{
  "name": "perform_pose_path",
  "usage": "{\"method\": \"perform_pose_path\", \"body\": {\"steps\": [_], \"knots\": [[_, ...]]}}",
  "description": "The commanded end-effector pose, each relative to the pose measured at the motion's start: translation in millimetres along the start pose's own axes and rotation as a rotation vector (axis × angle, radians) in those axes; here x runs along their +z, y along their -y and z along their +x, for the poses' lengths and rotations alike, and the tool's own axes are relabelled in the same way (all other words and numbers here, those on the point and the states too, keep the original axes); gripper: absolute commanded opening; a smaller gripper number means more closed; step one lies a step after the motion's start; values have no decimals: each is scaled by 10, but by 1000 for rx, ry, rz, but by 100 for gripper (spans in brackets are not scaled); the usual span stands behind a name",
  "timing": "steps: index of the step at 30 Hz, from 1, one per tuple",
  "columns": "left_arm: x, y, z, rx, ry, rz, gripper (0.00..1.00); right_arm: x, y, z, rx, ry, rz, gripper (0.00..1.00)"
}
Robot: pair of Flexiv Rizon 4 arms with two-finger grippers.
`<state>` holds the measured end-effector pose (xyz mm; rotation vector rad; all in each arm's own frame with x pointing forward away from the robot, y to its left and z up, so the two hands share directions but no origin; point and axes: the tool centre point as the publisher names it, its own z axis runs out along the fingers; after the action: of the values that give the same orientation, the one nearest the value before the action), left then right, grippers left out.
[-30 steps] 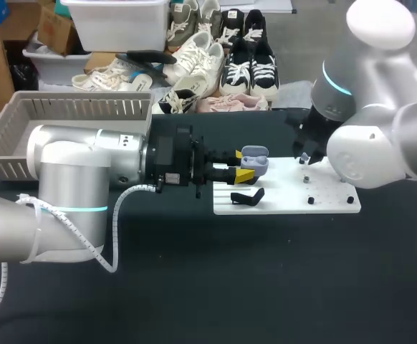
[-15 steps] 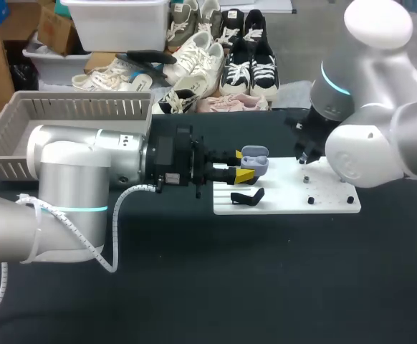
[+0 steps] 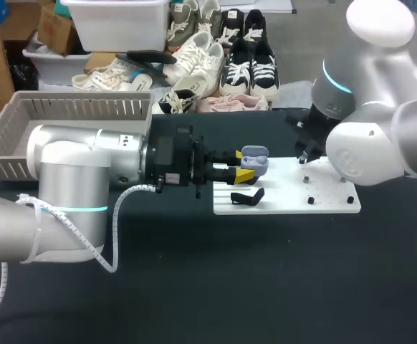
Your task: Pick up each earbud case from the left stands, insert the matching earbuds, close the lid, and place the case in the box.
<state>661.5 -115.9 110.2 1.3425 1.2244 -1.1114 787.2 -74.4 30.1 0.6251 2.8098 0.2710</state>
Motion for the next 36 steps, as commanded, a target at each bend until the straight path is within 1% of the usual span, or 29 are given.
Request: {"method": "perform_pose_path", "body": {"steps": [1, 9, 15, 25, 30, 36], "knots": [[1, -1, 2, 0, 0, 0, 0, -51, -9, -4, 3, -3, 2, 0], [1, -1, 2, 0, 0, 0, 0, -100, 4, -4, 1, -6, -4, 0], [1, -1, 2, 0, 0, 0, 0, -247, -18, -11, -6, 6, -24, 0], [1, -1, 2, 0, 0, 0, 0, -657, -95, -55, -60, 34, -86, 0], [1, -1, 2, 0, 0, 0, 0, -894, -134, -52, -104, 47, -101, 0], [1, -1, 2, 0, 0, 0, 0, -1111, -113, -9, -175, 53, -108, 0]]}}
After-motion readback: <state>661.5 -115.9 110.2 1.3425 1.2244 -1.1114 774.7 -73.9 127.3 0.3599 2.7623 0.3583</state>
